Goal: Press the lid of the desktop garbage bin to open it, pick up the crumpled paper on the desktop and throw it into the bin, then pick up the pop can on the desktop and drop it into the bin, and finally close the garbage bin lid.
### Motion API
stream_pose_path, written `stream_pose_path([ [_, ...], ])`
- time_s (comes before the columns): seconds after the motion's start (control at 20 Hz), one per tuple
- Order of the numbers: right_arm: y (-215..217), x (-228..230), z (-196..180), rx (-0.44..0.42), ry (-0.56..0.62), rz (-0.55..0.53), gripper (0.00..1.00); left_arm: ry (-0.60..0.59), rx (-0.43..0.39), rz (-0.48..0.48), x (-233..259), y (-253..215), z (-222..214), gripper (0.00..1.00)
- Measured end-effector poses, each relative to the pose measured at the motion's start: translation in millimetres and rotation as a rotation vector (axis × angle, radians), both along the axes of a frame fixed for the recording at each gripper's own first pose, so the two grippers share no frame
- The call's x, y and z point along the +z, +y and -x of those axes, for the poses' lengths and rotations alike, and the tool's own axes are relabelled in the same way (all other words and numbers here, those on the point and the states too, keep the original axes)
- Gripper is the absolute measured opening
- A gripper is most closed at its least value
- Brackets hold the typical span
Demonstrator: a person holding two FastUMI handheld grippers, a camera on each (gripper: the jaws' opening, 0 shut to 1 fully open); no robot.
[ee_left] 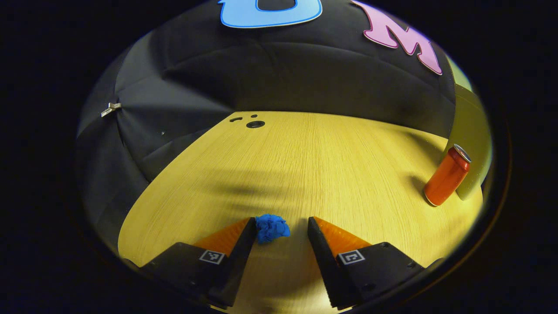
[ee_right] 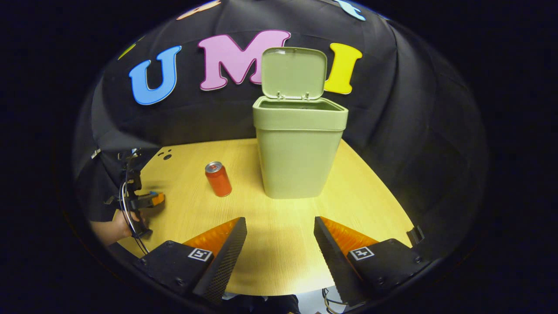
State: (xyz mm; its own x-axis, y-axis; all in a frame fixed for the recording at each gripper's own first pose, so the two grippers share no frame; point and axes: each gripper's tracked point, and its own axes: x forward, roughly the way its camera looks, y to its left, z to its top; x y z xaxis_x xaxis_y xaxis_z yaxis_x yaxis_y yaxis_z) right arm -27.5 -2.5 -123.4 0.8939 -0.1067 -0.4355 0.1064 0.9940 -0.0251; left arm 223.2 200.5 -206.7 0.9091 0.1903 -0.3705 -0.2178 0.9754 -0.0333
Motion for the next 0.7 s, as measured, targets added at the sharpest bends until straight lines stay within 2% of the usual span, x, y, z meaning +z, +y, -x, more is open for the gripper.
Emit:
stream_pose_path([
  [0.15,12,-8,2,0.051,0.028,-0.006,0.98,0.001,-0.013,-0.004,0,-3,-2,0.73],
  [0.2,14,-10,3,0.059,0.033,-0.011,0.98,0.007,-0.024,-0.011,0,-5,-3,0.74],
  [0.25,15,-12,3,0.064,0.038,-0.015,0.98,0.018,-0.036,-0.021,0,-8,-3,0.54],
  [0.3,15,-14,3,0.068,0.043,-0.013,0.98,0.033,-0.041,-0.037,-1,-10,-2,0.54],
  [0.35,13,-14,3,0.072,0.043,0.002,0.98,0.038,-0.049,-0.046,0,-13,-2,0.42],
  [0.4,11,-14,4,0.075,0.039,0.015,0.98,0.038,-0.059,-0.043,1,-17,-4,0.4],
  [0.45,10,-13,4,0.079,0.035,0.019,0.98,0.035,-0.067,-0.037,2,-21,-3,0.34],
  [0.55,6,-13,4,0.078,0.035,0.012,0.98,0.029,-0.088,-0.023,6,-32,-3,0.35],
  [0.6,3,-14,3,0.075,0.035,0.009,0.98,0.022,-0.098,-0.025,10,-38,-3,0.31],
  [0.65,-1,-14,3,0.073,0.032,0.007,0.99,0.009,-0.106,-0.035,16,-42,0,0.38],
  [0.7,-6,-15,3,0.07,0.032,0.007,0.99,-0.006,-0.115,-0.048,25,-48,1,0.34],
])
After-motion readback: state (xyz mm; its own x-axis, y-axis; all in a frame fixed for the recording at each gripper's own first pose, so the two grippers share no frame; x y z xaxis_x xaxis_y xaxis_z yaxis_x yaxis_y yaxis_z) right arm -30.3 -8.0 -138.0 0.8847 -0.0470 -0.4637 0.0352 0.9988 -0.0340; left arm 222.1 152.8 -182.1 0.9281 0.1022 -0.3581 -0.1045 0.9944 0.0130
